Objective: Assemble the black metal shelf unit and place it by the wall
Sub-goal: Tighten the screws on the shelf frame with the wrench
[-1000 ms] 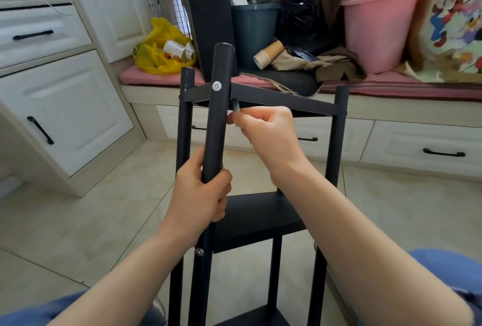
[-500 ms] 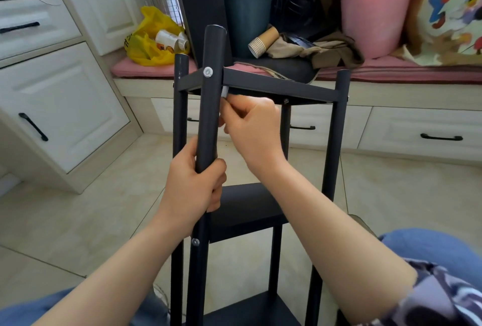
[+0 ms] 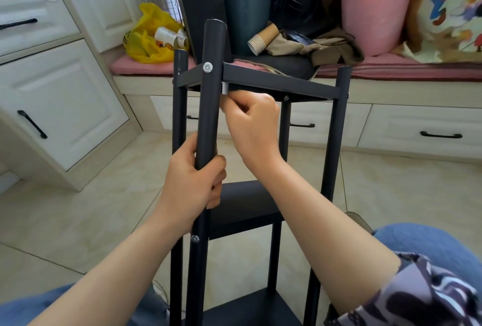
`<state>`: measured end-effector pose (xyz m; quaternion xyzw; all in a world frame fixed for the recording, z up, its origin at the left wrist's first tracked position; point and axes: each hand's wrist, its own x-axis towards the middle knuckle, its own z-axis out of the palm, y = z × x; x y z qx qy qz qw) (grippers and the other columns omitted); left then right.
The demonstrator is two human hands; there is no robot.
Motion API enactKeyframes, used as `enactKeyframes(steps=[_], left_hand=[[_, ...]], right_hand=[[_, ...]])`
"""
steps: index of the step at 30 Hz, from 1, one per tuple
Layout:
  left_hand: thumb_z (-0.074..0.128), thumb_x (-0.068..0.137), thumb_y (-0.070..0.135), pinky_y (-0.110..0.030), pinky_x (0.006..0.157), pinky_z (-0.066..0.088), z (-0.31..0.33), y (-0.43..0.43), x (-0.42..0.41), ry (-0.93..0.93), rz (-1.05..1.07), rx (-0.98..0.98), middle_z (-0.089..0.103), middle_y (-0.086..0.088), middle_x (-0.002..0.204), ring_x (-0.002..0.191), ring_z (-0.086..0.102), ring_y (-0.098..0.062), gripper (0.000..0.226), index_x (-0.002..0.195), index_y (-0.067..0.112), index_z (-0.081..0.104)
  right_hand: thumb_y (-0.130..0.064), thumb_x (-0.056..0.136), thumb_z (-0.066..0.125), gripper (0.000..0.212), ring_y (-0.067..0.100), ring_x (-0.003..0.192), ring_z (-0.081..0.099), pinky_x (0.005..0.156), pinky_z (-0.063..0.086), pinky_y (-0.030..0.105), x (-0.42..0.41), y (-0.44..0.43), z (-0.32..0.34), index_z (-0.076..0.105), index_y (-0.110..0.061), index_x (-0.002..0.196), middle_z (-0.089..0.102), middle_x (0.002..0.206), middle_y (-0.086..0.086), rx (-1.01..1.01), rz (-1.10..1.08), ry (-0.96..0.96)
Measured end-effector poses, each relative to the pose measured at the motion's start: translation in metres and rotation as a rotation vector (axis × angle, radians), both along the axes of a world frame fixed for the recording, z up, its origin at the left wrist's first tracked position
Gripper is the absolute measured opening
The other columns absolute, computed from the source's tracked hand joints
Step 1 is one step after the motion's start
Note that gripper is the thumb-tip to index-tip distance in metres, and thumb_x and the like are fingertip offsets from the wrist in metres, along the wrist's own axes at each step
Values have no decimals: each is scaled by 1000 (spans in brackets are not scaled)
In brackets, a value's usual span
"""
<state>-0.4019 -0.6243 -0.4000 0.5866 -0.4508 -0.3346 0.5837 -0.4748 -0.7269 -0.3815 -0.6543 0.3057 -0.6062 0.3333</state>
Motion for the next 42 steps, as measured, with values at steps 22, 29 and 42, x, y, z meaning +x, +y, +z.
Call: enactKeyframes(steps=[22,29,42], left_hand=[[50,96,-5,-21,40,25,3,-1,-9,9,-56,-28,31,-13,61,42,24,-18,23,83,10,38],[51,96,-5,-21,39,26,2,-2,-9,-7,-53,-37,32,-11,60,42,25,-18,24,82,12,41],[50,96,-6,-21,38,28,-2,-7,-1,-23,-22,-36,34,-9,57,39,27,-18,23,82,11,41]], right_hand=[[-10,88,64,31,21,53,53,61,46,28,-44,2,26,69,-2,59,61,52,10,80,63,186],[-13,95,62,25,-2,54,61,66,49,14,-33,1,12,76,-8,75,68,62,-9,-85,-21,234],[-5,93,62,23,-4,49,46,57,35,7,10,-11,-12,69,-5,72,43,60,-27,-199,-108,38]])
